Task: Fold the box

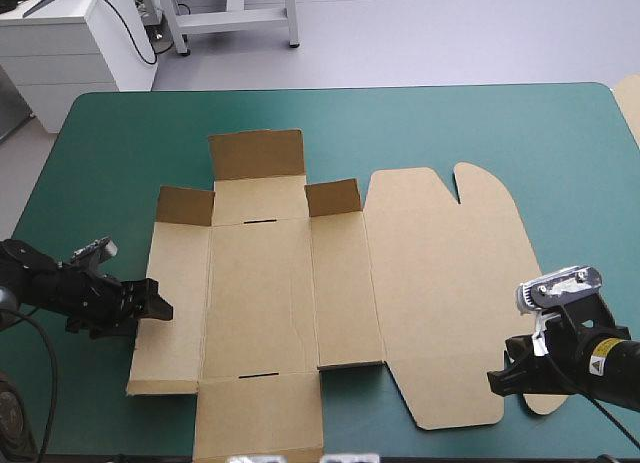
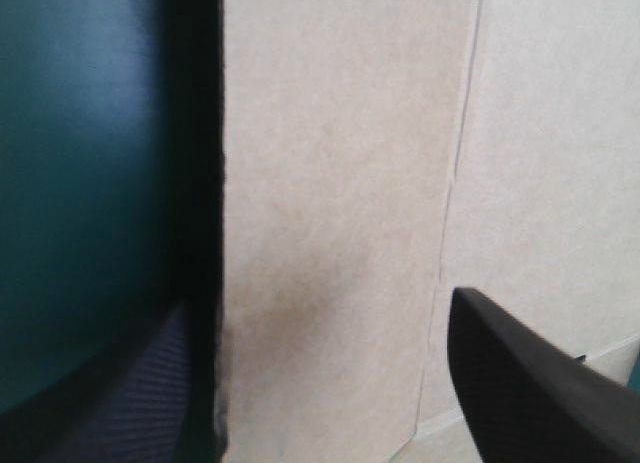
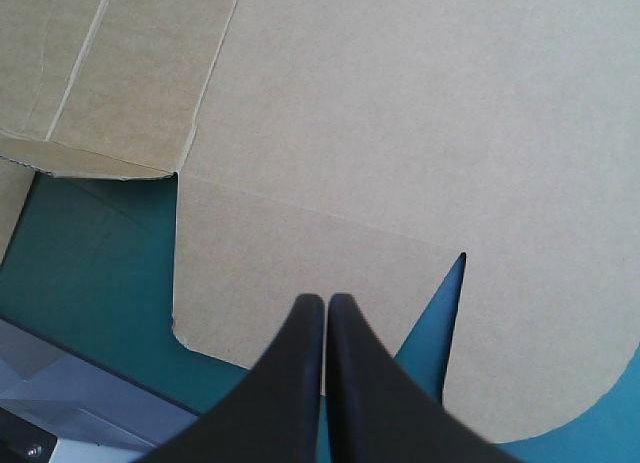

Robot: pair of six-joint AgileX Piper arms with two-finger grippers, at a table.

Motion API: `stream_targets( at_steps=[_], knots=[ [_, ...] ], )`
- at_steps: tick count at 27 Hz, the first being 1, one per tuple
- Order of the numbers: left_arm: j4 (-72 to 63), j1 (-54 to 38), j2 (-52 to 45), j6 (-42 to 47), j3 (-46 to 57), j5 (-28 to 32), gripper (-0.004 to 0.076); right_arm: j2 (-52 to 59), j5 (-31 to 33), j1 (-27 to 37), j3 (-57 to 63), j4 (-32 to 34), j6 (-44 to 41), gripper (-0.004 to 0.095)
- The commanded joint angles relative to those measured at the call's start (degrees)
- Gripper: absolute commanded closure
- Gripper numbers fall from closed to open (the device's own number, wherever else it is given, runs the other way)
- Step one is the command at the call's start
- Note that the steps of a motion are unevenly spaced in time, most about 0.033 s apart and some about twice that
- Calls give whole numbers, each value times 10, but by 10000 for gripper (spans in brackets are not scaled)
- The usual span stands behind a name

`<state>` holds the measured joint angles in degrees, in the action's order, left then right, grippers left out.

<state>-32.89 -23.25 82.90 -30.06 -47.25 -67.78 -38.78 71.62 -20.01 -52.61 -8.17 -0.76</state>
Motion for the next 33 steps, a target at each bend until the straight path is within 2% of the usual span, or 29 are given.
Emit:
stream_targets(
  at_steps=[1, 4, 10, 15, 17, 18, 19, 20, 29, 33],
  knots=[
    [-78, -1, -16, 1, 15, -5, 214, -2, -3, 4, -14, -5, 3, 910],
    [-164, 23, -16, -10, 29, -26, 214, -2, -3, 4, -14, -4, 3, 910],
    [-170, 78, -16, -10, 29, -53, 221, -2, -3, 4, -14, -3, 3, 910],
    [-160, 84, -16, -8, 29, -56, 301, -2, -3, 4, -14, -2, 3, 910],
    [-160, 84, -16, -8, 29, -59, 385, -2, -3, 4, -14, -2, 3, 910],
    [-160, 84, -16, -8, 29, -62, 477, -2, -3, 4, -14, -2, 3, 910],
    [-158, 84, -16, -8, 29, -61, 635, -2, -3, 4, -14, -2, 8, 910],
    [-157, 84, -16, -8, 29, -58, 726, -2, -3, 4, -14, -2, 8, 910],
    [-127, 84, -16, 0, 25, -33, 731, -2, -3, 4, -14, -2, 8, 910],
    [-90, 84, -16, 1, -25, -61, 731, -2, -3, 4, -14, -2, 8, 910]
  ],
)
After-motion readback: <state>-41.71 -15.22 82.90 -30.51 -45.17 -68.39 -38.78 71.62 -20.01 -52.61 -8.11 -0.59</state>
